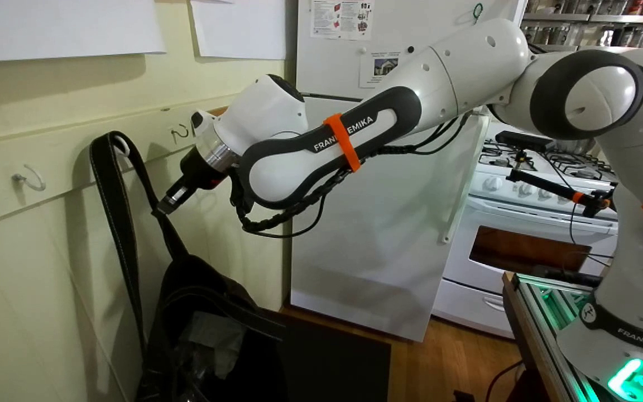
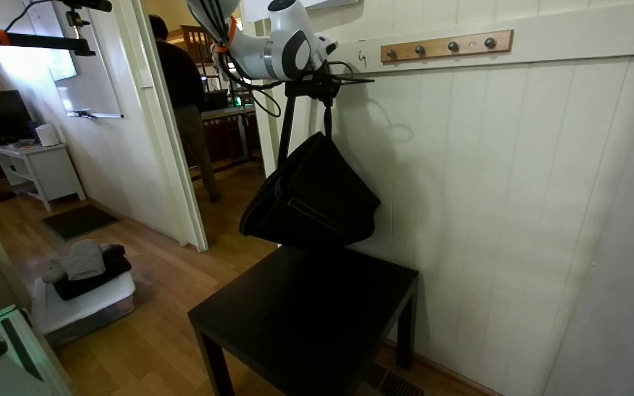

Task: Place the black bag on the table.

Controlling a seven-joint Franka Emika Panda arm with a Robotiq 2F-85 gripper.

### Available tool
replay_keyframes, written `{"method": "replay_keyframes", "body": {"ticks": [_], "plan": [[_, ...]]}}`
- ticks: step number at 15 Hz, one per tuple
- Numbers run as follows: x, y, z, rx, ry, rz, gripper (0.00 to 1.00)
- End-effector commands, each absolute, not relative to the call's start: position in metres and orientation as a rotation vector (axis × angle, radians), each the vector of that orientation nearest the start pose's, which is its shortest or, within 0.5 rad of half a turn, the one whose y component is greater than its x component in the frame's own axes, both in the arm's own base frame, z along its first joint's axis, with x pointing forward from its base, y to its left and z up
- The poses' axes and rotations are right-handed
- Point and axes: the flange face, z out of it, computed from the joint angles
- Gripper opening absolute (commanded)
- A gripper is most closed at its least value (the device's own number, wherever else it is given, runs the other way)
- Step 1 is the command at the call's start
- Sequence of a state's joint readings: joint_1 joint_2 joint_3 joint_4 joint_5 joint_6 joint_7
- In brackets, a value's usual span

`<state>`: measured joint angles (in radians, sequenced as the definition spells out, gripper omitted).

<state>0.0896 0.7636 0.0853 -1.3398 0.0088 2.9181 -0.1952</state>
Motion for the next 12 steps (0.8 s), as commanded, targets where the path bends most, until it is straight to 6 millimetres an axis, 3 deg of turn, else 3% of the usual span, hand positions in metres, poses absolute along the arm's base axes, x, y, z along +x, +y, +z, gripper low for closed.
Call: {"method": "replay_keyframes", "body": {"ticks": [1,12], "plan": [[0.773,0.127,0.411,-2.767,-0.439,-1.342,0.04],[0.748,0.133,0.480,-2.797,-0.440,-1.472,0.04]]}}
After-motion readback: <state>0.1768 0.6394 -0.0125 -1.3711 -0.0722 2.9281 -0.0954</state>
